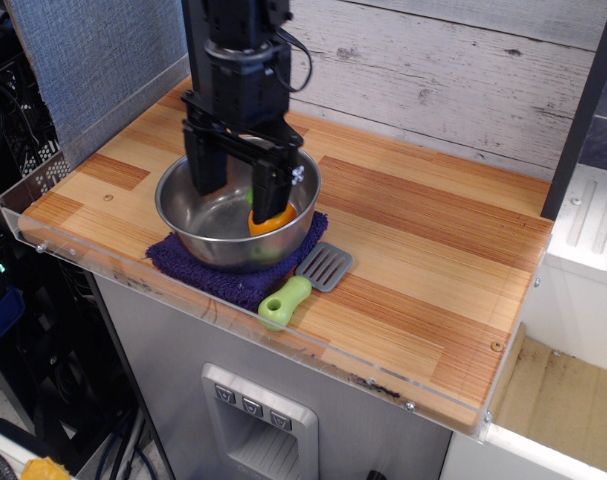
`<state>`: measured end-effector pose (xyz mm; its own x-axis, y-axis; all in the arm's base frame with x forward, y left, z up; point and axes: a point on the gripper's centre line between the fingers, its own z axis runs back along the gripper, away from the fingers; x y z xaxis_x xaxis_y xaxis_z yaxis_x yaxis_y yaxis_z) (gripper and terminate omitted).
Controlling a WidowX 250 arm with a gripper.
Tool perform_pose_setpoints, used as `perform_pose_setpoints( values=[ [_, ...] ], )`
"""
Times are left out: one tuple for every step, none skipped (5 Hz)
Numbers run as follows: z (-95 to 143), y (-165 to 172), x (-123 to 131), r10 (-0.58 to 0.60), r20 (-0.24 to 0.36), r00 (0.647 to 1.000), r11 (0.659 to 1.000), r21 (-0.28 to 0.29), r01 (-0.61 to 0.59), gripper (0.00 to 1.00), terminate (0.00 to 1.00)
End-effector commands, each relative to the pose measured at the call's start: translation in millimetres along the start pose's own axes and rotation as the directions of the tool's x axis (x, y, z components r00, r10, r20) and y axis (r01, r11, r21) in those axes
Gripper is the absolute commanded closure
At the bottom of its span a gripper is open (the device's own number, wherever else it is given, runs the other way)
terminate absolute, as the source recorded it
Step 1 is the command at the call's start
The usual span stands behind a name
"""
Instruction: Pick orange toy from vessel and keep it on the left side of the table
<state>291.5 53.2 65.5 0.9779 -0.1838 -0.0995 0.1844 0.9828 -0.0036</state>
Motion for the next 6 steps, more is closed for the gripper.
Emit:
perform_pose_setpoints(
  values=[
    [-5,-16,21,-0.018,0.013,1.000,1.000,0.003,0.018,0.00,0.00],
    [-14,-18,29,-0.013,-0.004,1.000,1.000,-0.008,0.013,0.00,0.00],
    [-18,-19,33,-0.024,-0.024,0.999,1.000,-0.006,0.024,0.00,0.00],
    [-10,-21,35,-0.034,-0.016,0.999,0.999,0.004,0.034,1.00,0.00],
    [8,-24,31,-0.041,0.016,0.999,0.999,0.003,0.041,1.00,0.00],
    [37,-26,26,-0.043,0.081,0.996,0.999,-0.017,0.044,1.00,0.00]
  ],
)
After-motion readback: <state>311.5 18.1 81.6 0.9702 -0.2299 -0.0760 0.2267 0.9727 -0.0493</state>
